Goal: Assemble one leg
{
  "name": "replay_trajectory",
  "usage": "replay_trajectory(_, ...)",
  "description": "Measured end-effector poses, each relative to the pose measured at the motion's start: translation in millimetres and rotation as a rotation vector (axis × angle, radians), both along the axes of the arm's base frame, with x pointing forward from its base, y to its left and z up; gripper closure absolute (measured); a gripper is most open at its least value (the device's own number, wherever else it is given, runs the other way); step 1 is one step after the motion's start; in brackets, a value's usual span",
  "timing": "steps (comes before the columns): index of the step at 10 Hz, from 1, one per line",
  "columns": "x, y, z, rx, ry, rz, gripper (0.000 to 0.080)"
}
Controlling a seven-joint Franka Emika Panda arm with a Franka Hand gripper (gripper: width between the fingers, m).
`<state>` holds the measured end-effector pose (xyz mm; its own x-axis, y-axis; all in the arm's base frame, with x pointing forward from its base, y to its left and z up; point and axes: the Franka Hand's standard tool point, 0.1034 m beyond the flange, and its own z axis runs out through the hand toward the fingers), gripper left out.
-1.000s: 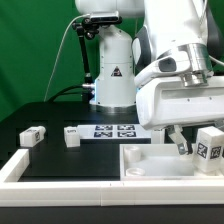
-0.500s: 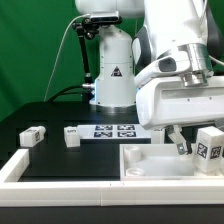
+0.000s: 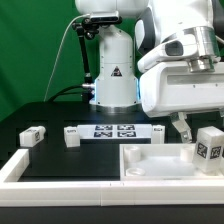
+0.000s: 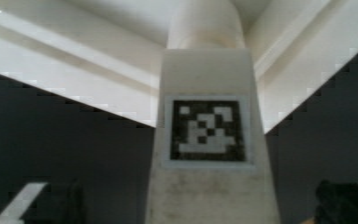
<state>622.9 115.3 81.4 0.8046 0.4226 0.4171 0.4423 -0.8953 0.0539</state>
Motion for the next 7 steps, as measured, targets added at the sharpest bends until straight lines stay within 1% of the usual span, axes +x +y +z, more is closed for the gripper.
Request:
replay_trajectory(1,0.7,3.9,-0.5,-0.022,0.103,0.010,0.0150)
replay_trajectory(2,2.2,4.8,-0.6,-0.037,0.163,0.017,0.0150)
replay_trajectory(3,-1.8,4.8,-2.0,-0.058,0.260,0.025,0.0150)
replay_trajectory(4,-3.5,3.7,-2.7,-0.070,0.311,0.030,0.0150)
replay_trajectory(5,-11.0,3.4,-3.8,-0.094,0.416,0.039,0.0150)
replay_trajectory(6,-10.2,5.8,-2.7,-0.111,0.506,0.049,0.0150)
replay_trajectory(7,-9.4,5.8,-1.8,-0.113,0.521,0.051,0.0150)
